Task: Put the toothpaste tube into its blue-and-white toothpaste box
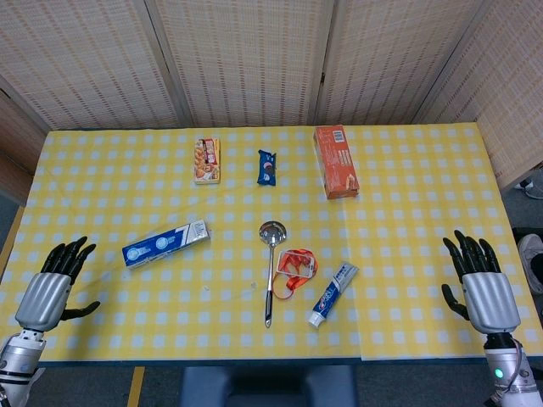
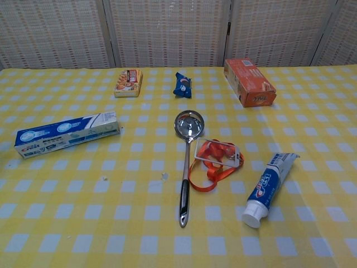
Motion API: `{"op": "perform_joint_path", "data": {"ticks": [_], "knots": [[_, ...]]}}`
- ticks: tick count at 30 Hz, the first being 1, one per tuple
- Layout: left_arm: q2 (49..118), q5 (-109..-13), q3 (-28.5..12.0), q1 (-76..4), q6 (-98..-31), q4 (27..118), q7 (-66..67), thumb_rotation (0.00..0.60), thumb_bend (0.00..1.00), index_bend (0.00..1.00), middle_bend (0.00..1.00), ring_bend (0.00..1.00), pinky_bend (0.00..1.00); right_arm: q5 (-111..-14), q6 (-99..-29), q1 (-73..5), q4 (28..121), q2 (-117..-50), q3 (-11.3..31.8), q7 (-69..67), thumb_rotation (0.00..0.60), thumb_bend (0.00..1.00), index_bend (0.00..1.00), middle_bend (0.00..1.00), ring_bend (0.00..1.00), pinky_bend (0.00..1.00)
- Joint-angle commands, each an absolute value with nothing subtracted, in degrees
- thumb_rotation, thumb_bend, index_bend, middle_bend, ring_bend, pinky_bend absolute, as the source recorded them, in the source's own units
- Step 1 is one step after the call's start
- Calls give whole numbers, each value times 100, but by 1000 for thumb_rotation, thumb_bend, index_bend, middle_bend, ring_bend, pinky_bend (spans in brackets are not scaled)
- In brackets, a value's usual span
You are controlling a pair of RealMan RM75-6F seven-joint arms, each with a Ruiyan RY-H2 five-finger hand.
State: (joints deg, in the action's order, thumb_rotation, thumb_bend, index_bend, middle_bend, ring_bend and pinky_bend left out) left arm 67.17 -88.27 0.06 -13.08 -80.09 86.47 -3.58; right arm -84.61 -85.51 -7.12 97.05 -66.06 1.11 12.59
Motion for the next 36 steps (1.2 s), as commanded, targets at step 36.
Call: {"op": "perform_joint_path", "data": {"ticks": [36], "knots": [[8087, -7570, -1034, -3279, -5615, 7745, -380, 600, 158, 197, 165, 100, 154, -8402, -8123, -775, 9719, -6526, 264, 1010, 600, 425, 0, 0, 0, 0]]}}
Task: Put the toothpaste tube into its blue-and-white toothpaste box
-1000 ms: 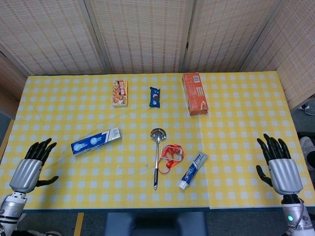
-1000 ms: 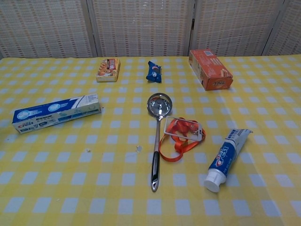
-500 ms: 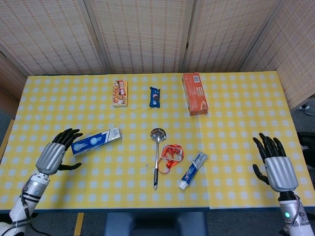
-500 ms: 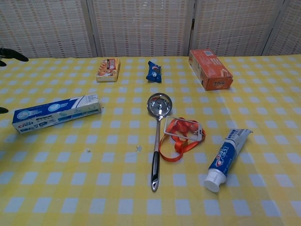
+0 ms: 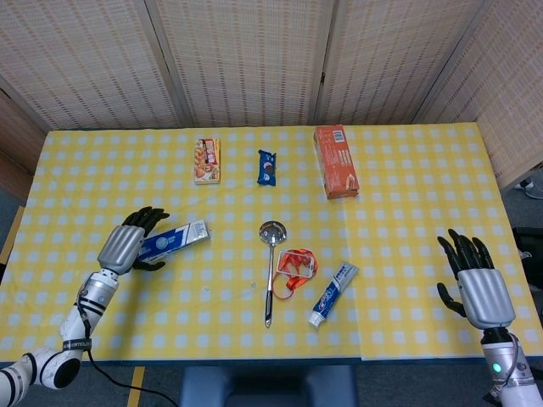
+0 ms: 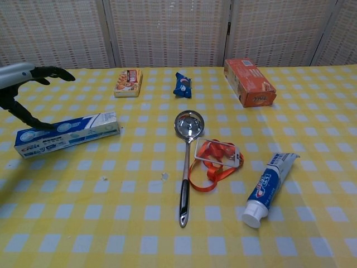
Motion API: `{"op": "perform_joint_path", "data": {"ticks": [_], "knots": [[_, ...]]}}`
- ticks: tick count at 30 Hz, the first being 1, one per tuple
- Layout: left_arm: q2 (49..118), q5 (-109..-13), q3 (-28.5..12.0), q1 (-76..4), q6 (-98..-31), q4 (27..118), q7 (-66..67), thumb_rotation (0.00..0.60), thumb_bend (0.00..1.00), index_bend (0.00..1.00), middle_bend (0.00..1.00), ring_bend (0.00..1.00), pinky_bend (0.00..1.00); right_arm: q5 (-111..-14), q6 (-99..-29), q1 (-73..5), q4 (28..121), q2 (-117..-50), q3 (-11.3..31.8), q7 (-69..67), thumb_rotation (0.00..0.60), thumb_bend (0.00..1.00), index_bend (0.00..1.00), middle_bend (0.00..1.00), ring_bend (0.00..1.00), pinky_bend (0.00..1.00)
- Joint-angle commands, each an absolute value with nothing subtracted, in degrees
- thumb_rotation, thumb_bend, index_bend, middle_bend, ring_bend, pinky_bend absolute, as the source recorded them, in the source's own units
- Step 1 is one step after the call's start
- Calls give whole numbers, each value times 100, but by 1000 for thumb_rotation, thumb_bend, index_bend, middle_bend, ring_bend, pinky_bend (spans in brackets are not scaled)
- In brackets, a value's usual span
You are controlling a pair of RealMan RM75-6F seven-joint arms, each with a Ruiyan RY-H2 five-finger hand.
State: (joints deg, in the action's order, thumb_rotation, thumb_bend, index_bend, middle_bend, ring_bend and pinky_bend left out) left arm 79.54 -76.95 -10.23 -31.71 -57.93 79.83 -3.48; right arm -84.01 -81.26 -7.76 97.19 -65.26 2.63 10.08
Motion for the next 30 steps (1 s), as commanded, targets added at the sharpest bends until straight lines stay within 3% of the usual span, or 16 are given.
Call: {"op": "perform_joint_path", "data": {"ticks": [1, 22, 30], "knots": [[8145, -7514, -1040, -3310, -5560, 7625, -378, 600, 158, 198, 167, 103, 154, -8401, -8122, -772, 9718, -6526, 264, 1010, 600, 425, 0, 0, 0, 0], [8990, -7087, -1018, -3842, -4041, 5772, -1859, 600, 152, 255, 276, 172, 207, -8300, -7780, -885, 9699, -6485, 259, 902, 600, 424, 0, 0, 0, 0], [9231, -7179, -1025, -3913, -4022, 5273, -2170, 600, 151, 283, 399, 265, 238, -8451, -7776, -878, 9700, -6439, 185, 781, 600, 424, 0, 0, 0, 0]]}}
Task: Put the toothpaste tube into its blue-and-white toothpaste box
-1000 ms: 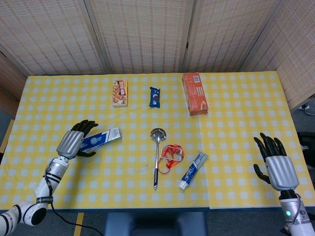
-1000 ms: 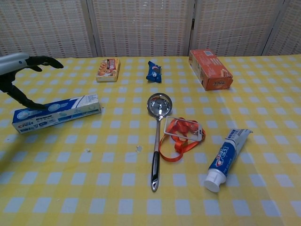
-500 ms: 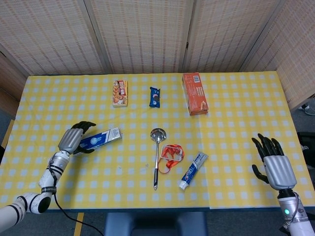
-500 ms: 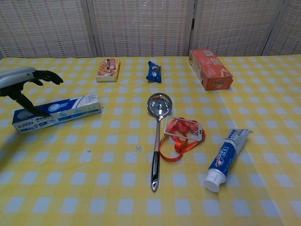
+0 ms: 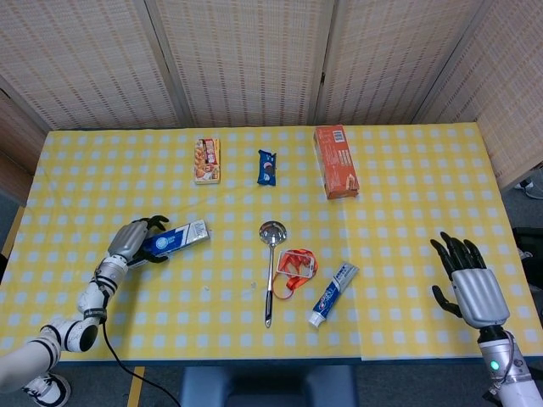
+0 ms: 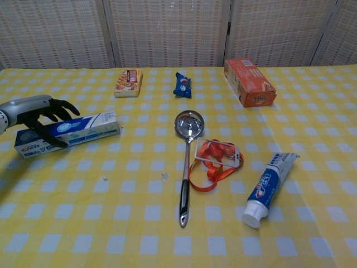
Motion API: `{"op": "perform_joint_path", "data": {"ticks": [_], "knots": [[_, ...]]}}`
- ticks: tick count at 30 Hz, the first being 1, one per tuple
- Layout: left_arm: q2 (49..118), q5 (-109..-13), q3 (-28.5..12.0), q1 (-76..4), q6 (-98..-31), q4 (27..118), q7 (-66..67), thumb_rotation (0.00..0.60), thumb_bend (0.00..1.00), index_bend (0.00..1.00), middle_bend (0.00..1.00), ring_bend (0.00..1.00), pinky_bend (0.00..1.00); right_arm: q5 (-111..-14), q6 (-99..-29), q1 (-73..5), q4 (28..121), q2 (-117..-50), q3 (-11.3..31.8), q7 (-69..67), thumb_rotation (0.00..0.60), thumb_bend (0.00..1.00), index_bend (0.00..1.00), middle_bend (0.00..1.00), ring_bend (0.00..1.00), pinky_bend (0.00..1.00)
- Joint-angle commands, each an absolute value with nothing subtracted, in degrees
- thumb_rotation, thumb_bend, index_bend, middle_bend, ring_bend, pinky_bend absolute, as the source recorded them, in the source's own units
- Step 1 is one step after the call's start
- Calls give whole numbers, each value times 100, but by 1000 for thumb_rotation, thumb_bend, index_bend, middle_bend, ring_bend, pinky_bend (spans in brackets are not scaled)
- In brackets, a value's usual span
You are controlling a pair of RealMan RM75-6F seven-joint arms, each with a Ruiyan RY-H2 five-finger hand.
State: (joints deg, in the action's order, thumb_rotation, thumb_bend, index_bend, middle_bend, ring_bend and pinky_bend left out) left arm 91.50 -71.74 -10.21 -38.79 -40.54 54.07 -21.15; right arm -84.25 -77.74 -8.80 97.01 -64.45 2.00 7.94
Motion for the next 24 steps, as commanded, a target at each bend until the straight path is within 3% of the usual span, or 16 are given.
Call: {"op": "perform_joint_path", "data": {"ticks": [1, 10, 16, 24], "knots": [[9255, -7174, -1023, -3927, -3995, 5217, -2173, 600, 151, 288, 408, 277, 245, -8463, -7781, -875, 9699, -6438, 180, 772, 600, 424, 0, 0, 0, 0], [9406, -7139, -994, -3983, -3891, 4880, -2071, 600, 150, 430, 597, 449, 369, -8530, -7839, -841, 9698, -6438, 152, 733, 600, 425, 0, 0, 0, 0], [9381, -7112, -1071, -3884, -4279, 5040, -1888, 600, 150, 521, 705, 547, 462, -8616, -7909, -800, 9716, -6423, 114, 706, 600, 424, 0, 0, 0, 0], [8960, -7242, -1008, -3633, -4816, 5947, -1612, 600, 151, 522, 725, 538, 471, -8730, -8012, -741, 9749, -6393, 73, 663, 600, 425, 0, 0, 0, 0]]}}
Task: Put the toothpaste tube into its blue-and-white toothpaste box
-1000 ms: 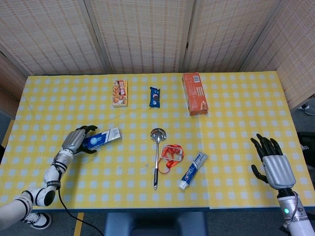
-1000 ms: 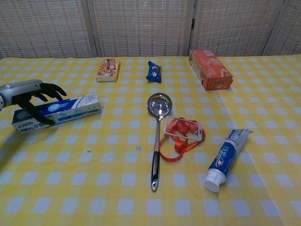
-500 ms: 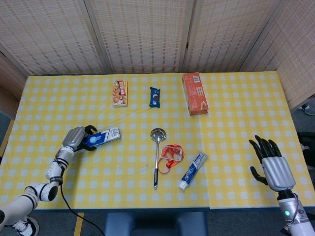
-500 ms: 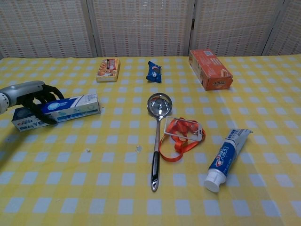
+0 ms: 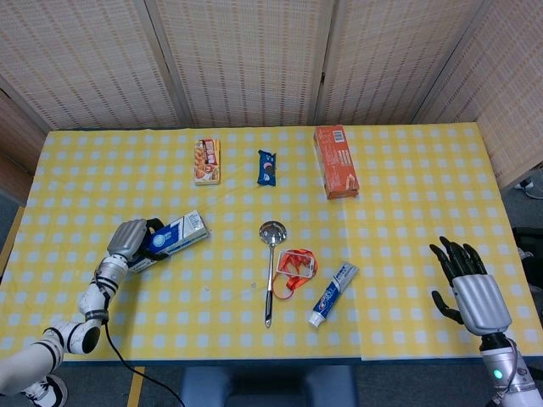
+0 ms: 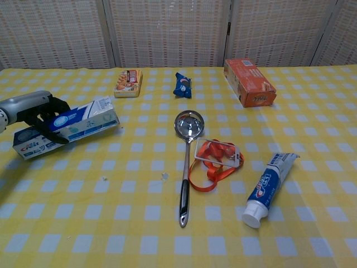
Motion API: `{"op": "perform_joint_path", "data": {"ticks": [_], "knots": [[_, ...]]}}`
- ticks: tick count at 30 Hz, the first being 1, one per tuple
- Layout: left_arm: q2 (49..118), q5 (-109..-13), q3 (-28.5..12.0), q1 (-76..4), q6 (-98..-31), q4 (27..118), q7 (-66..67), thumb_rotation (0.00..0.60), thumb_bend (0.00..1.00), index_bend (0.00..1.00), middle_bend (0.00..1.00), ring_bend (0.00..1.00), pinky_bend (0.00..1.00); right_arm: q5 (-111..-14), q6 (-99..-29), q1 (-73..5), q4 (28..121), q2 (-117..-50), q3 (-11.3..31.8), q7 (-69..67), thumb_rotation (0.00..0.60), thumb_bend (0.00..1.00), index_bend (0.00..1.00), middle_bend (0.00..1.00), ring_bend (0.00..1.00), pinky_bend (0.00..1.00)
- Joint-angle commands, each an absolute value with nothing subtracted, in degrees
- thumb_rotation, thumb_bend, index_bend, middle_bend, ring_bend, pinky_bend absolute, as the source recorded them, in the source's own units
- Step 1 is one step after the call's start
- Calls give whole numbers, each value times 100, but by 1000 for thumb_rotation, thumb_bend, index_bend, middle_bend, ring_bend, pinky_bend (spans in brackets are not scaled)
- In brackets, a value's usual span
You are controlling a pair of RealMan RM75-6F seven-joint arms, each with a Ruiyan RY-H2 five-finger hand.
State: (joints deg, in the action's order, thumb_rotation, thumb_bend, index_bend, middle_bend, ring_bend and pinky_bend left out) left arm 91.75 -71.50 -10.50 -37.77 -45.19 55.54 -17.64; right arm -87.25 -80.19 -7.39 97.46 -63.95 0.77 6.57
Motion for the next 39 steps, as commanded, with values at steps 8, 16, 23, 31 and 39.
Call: {"op": "perform_joint_path", "data": {"ticks": [8, 16, 23, 31, 39], "knots": [[8433, -7413, -870, -3291, -5543, 7153, -975, 600, 151, 522, 725, 531, 470, -9209, -7362, -1187, 9551, -6261, -77, 984, 600, 425, 0, 0, 0, 0], [8152, -7296, -939, -3146, -5969, 7929, -319, 600, 152, 522, 725, 527, 468, -9407, -6395, -1807, 9304, -6382, -129, 1929, 600, 425, 1, 31, 17, 0], [7999, -7105, -981, -3025, -6126, 8143, -103, 600, 152, 522, 725, 526, 467, -9972, -6112, -2220, 9112, -6699, -263, 1922, 600, 425, 89, 116, 68, 0], [7843, -7060, -1026, -2969, -6182, 8221, -150, 600, 152, 523, 725, 526, 467, -10331, -5754, -2552, 9063, -6994, -443, 2100, 600, 424, 136, 154, 97, 0], [7789, -7104, -1028, -2930, -6210, 8183, -308, 600, 152, 523, 725, 526, 467, -10610, -5629, -2804, 8772, -7448, -558, 2100, 600, 425, 172, 185, 129, 0]]}}
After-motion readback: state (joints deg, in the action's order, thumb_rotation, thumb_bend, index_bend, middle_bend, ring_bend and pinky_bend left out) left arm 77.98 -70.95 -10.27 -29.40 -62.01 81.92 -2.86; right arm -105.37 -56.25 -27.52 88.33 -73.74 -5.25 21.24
